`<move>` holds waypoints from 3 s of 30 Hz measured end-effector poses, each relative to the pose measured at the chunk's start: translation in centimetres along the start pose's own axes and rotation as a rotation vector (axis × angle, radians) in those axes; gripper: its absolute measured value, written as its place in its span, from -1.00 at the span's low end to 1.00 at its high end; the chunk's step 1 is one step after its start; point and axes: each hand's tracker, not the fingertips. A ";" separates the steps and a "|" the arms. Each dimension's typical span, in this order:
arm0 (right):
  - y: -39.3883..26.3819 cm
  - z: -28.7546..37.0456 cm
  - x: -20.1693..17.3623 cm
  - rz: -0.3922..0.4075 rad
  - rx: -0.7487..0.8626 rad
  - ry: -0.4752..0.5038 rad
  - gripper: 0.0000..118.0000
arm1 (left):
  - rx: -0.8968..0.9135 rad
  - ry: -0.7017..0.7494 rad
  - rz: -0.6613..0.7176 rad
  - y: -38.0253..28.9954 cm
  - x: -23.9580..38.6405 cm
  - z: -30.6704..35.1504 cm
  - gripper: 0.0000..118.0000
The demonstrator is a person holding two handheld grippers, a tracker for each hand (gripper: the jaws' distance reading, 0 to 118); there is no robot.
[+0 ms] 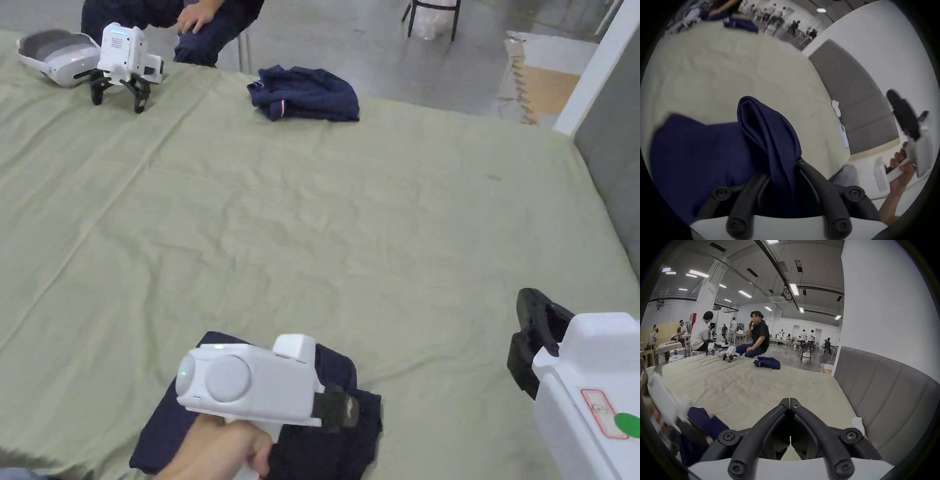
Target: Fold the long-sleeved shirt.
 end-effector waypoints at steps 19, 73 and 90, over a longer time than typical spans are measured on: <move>-1.7 0.0 0.4 -0.070 -0.031 0.008 -1.00 | 0.107 -0.116 0.081 3.2 -5.6 10.6 0.00; 0.0 -6.2 -21.4 -0.026 -0.175 0.647 -1.00 | 0.215 0.021 0.271 1.7 -23.8 21.7 -0.57; 4.9 -20.6 -48.7 0.086 -0.213 0.933 -1.00 | 0.346 0.363 0.528 6.8 -42.0 41.3 -0.55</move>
